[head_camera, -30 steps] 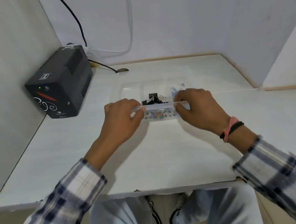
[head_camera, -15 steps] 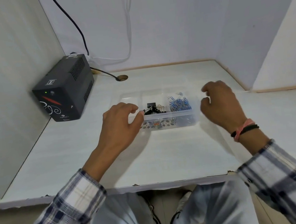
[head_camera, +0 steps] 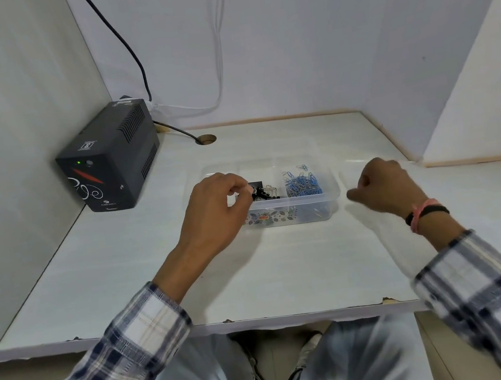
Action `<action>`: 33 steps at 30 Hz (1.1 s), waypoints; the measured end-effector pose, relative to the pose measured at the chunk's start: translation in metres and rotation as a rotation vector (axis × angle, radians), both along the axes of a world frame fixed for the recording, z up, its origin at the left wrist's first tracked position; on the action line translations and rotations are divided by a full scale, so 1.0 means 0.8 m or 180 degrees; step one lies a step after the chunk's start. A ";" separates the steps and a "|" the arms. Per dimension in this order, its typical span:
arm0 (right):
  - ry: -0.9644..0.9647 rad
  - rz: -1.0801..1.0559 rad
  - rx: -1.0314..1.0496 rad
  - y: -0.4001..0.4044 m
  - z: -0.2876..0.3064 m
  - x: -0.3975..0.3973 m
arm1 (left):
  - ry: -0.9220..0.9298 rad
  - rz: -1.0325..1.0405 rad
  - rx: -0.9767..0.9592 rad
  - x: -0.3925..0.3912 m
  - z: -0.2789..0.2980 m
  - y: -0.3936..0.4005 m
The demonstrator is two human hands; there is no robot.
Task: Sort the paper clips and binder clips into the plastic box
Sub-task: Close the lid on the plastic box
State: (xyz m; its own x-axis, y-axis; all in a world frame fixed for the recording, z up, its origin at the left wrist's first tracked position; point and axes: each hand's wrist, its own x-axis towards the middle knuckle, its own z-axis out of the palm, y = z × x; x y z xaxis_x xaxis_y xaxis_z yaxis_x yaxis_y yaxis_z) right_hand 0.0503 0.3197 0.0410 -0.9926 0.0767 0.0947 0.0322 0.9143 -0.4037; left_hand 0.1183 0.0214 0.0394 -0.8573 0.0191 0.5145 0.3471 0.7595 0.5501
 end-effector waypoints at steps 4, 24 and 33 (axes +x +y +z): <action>0.0669 0.0248 -0.0461 -0.009 0.067 0.016 | 0.0022 -0.0071 0.0342 -0.003 0.009 0.001; 0.1191 0.2453 0.0247 -0.148 0.051 0.035 | -0.0907 -0.0251 0.3848 -0.028 0.045 -0.029; 0.1321 -0.0220 -0.1487 -0.086 0.044 -0.021 | -0.0424 -0.0550 0.3885 -0.046 0.047 -0.089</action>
